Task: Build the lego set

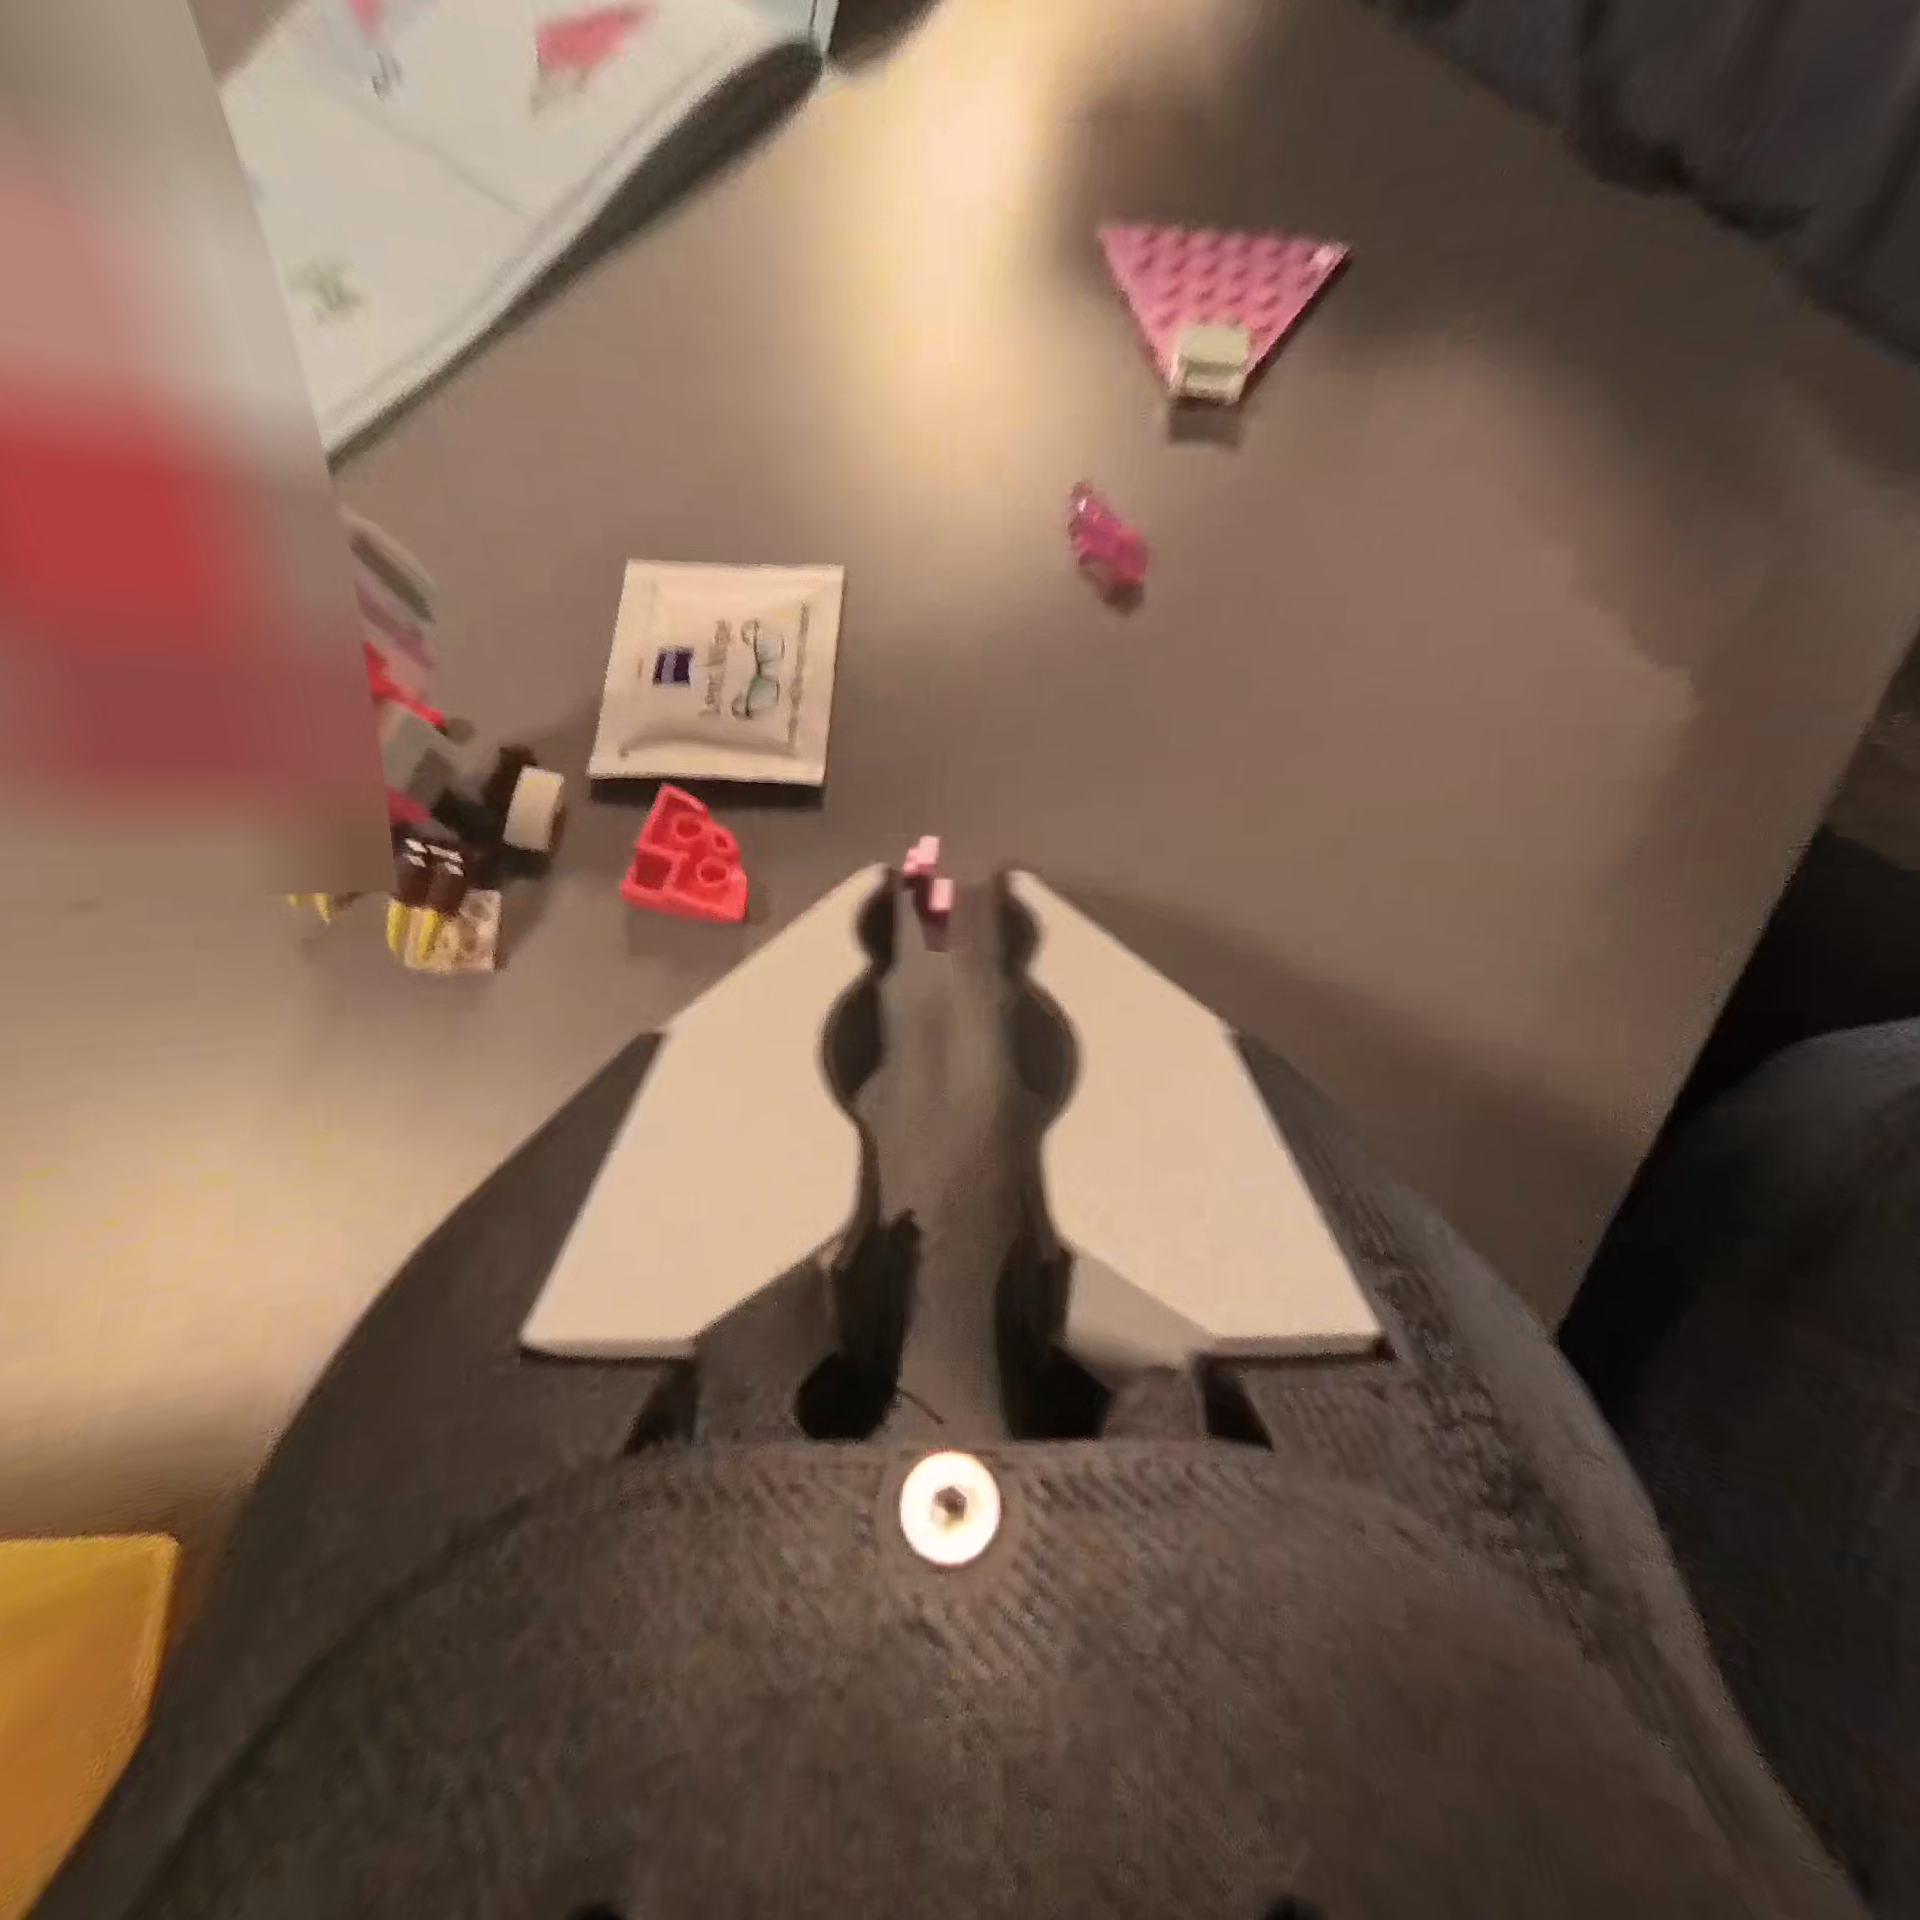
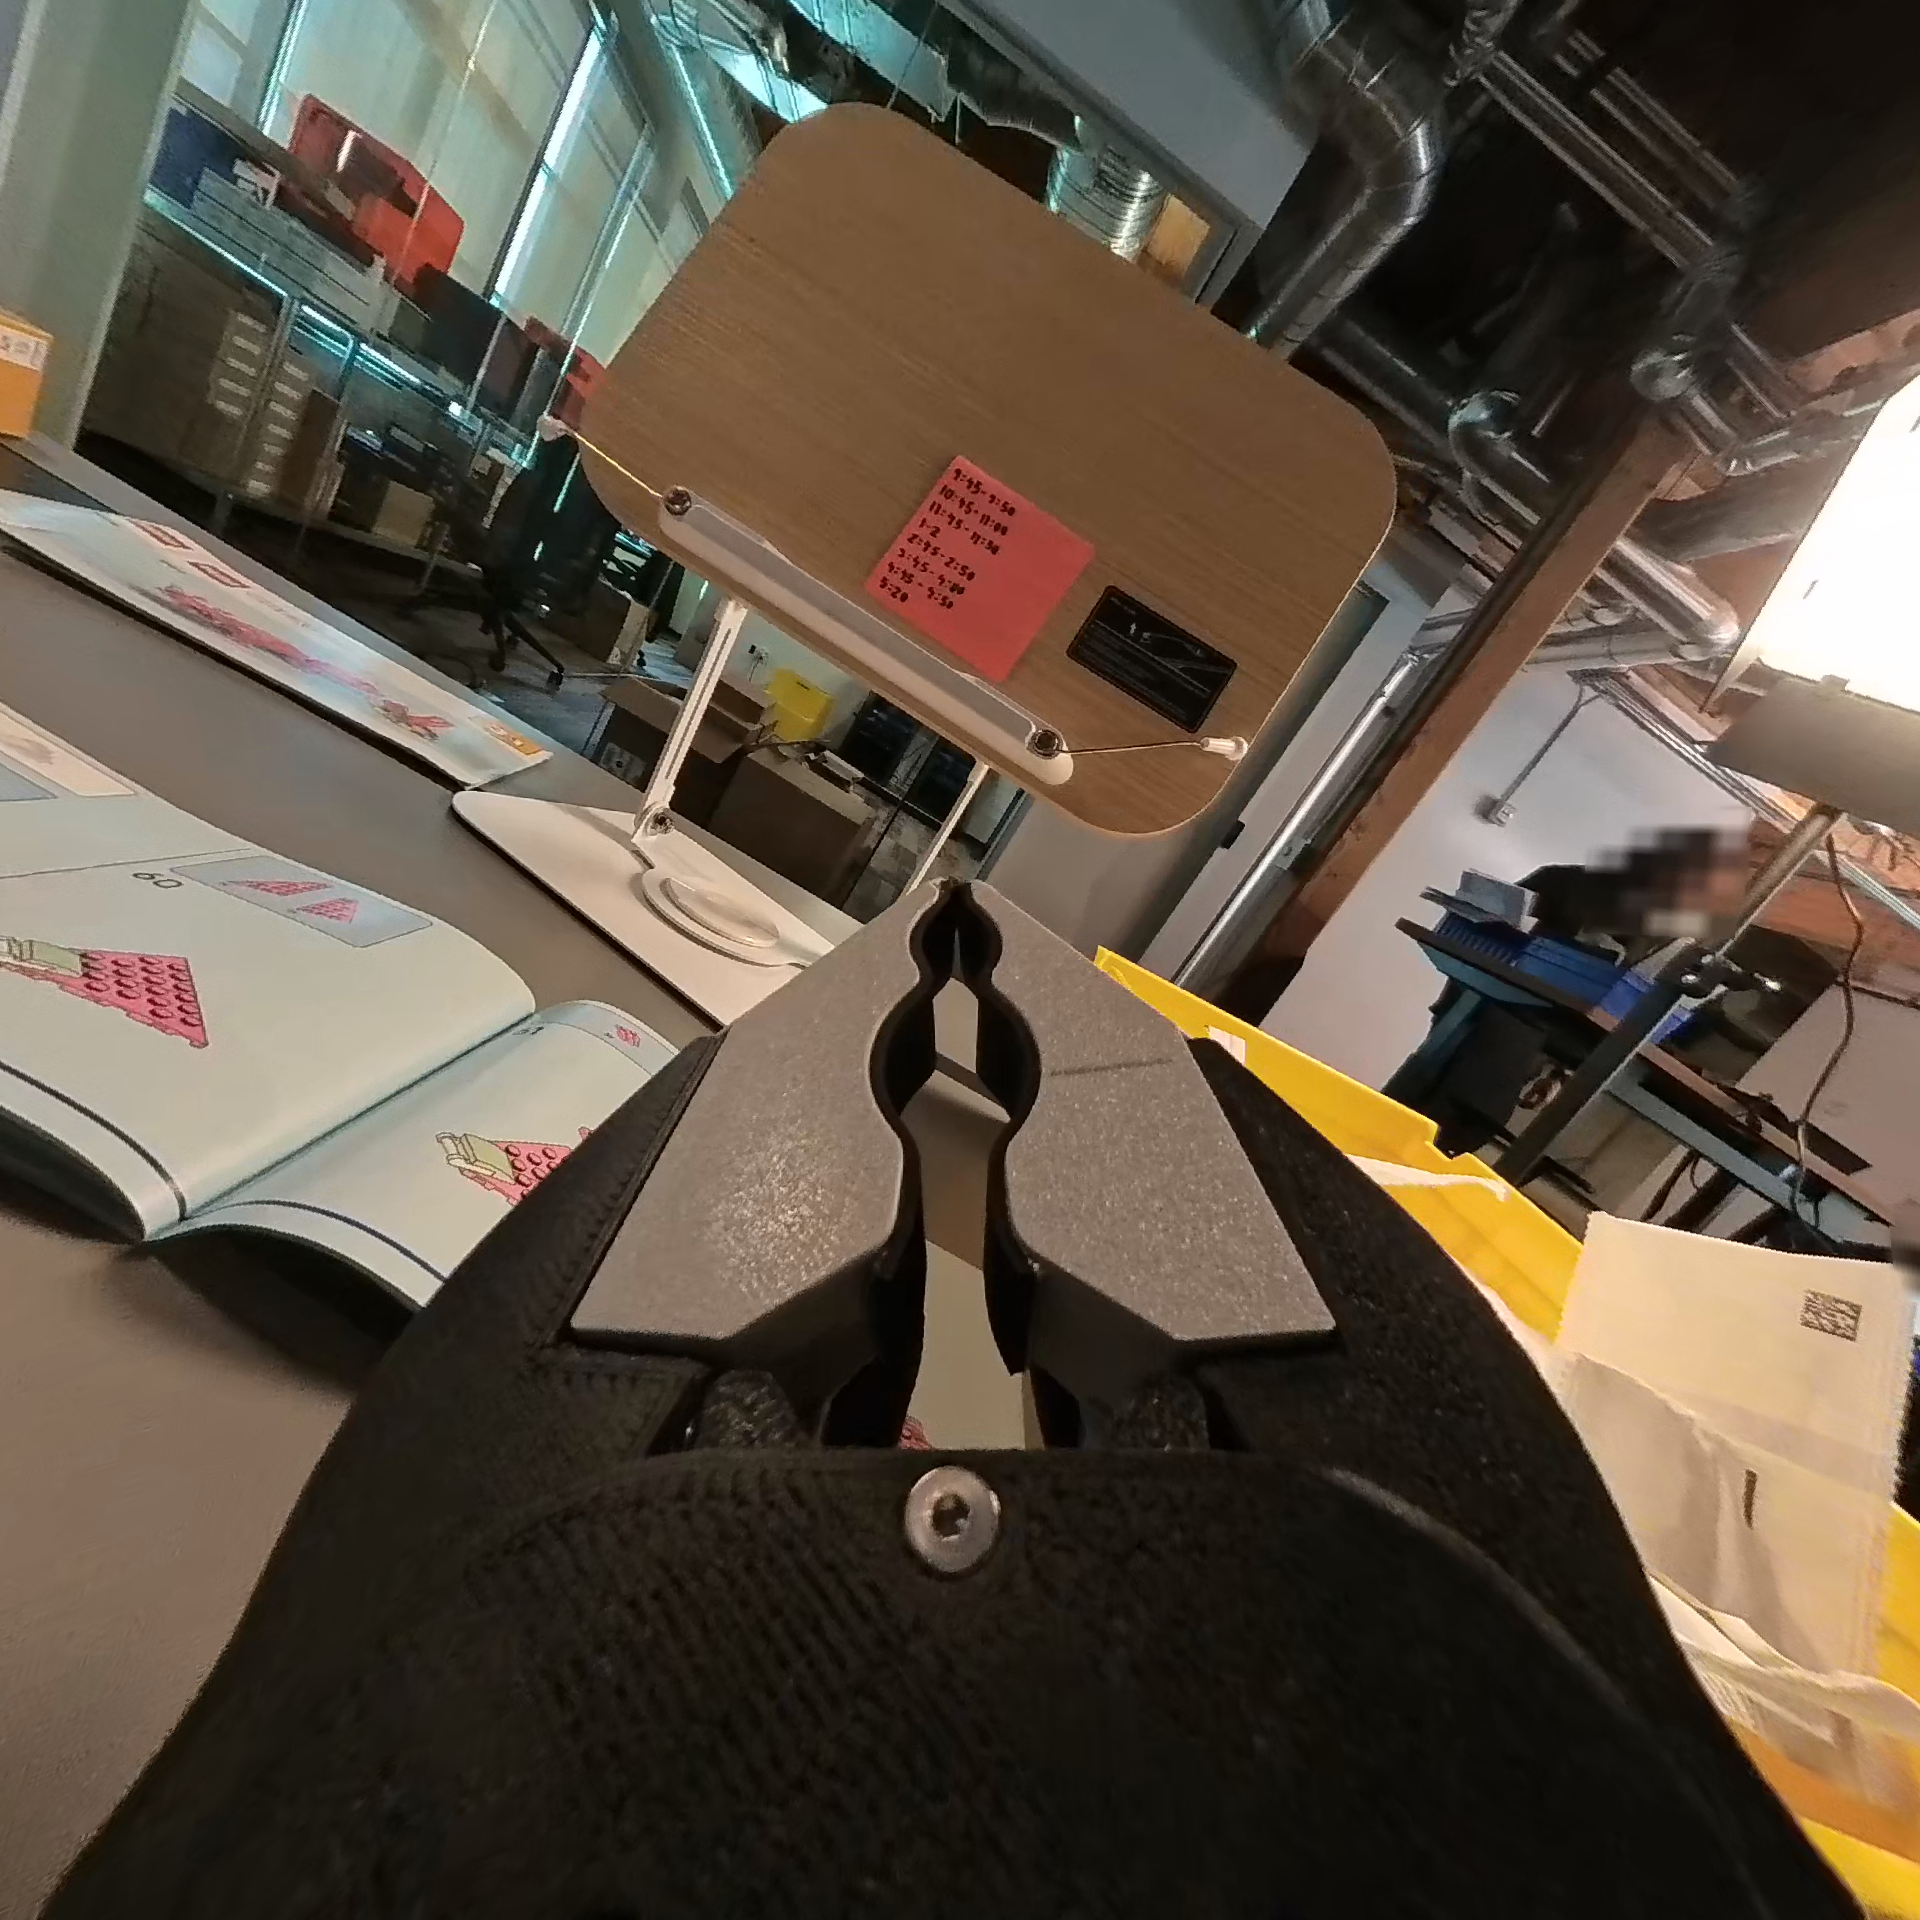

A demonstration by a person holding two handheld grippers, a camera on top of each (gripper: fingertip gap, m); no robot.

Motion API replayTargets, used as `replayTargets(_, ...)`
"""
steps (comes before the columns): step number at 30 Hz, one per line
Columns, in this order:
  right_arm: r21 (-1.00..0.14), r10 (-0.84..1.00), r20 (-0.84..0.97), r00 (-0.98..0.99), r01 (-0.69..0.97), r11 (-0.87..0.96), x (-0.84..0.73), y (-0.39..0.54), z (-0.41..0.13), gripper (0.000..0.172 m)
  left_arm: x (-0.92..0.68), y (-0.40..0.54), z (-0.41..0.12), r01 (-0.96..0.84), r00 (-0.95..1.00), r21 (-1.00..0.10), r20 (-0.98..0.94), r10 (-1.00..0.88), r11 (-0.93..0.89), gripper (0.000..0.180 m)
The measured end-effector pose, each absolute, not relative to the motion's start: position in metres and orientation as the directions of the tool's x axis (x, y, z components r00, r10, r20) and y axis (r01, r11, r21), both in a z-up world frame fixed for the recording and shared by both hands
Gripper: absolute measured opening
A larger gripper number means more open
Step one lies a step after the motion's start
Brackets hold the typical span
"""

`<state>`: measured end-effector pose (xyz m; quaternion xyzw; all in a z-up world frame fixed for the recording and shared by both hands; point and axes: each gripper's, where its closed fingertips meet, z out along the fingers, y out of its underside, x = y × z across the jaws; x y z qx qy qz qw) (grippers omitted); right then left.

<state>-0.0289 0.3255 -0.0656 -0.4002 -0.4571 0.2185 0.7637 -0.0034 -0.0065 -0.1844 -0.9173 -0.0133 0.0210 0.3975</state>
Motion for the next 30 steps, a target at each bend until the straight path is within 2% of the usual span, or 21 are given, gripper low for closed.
replayTargets(1,-0.810,0.700,0.525,0.485,0.033,0.585,-0.029,0.325,-0.066,0.000,-0.003,-0.009,-0.192,0.024,0.999,-0.706,-0.010,0.044,-0.708,0.038)
replayTargets(3,-0.809,0.699,0.528,0.482,0.035,0.587,-0.029,0.325,-0.066,0.000,-0.001,-0.012,-0.192,0.023,0.999,-0.711,-0.005,0.038,-0.703,0.050)
replayTargets(7,-0.812,0.699,0.522,0.489,0.035,0.582,-0.027,0.326,-0.066,0.000,-0.010,-0.030,-0.123,-0.045,0.995,-0.852,-0.082,0.048,-0.522,0.044)
replayTargets(9,-0.815,0.699,0.517,0.494,0.034,0.579,-0.027,0.327,-0.065,0.000,-0.044,-0.056,-0.068,-0.052,0.975,-0.915,-0.132,0.177,-0.400,0.038)
replayTargets(11,-0.814,0.699,0.519,0.491,0.036,0.579,-0.028,0.326,-0.066,0.000,-0.102,-0.097,-0.027,0.023,0.908,-0.938,-0.124,0.400,-0.345,0.033)
replayTargets(13,-0.811,0.698,0.527,0.485,0.039,0.584,-0.029,0.325,-0.066,0.000,-0.160,-0.139,-0.026,0.151,0.826,-0.886,-0.131,0.549,-0.439,0.032)
replayTargets(14,-0.808,0.697,0.532,0.481,0.041,0.588,-0.030,0.324,-0.066,0.000,-0.185,-0.156,-0.040,0.239,0.801,-0.823,-0.133,0.584,-0.515,0.027)
replayTargets(16,-0.802,0.694,0.542,0.473,0.045,0.596,-0.031,0.322,-0.067,0.000,-0.220,-0.175,-0.081,0.433,0.791,-0.666,-0.042,0.611,-0.607,0.007)
replayTargets(18,-0.799,0.693,0.549,0.467,0.048,0.600,-0.032,0.321,-0.068,0.000,-0.238,-0.179,-0.118,0.566,0.776,-0.531,0.086,0.625,-0.630,0.006)
replayTargets(20,-0.801,0.696,0.546,0.466,0.048,0.597,-0.032,0.321,-0.068,0.000,-0.251,-0.187,-0.146,0.613,0.755,-0.430,0.070,0.652,-0.663,0.012)
replayTargets(25,-0.810,0.706,0.534,0.466,0.043,0.584,-0.031,0.323,-0.069,0.000,-0.271,-0.185,-0.170,0.627,0.738,-0.384,0.013,0.675,-0.678,0.029)
replayTargets(30,-0.807,0.706,0.543,0.454,0.048,0.589,-0.033,0.321,-0.070,0.000,-0.277,-0.188,-0.181,0.622,0.739,-0.336,-0.046,0.672,-0.707,0.029)
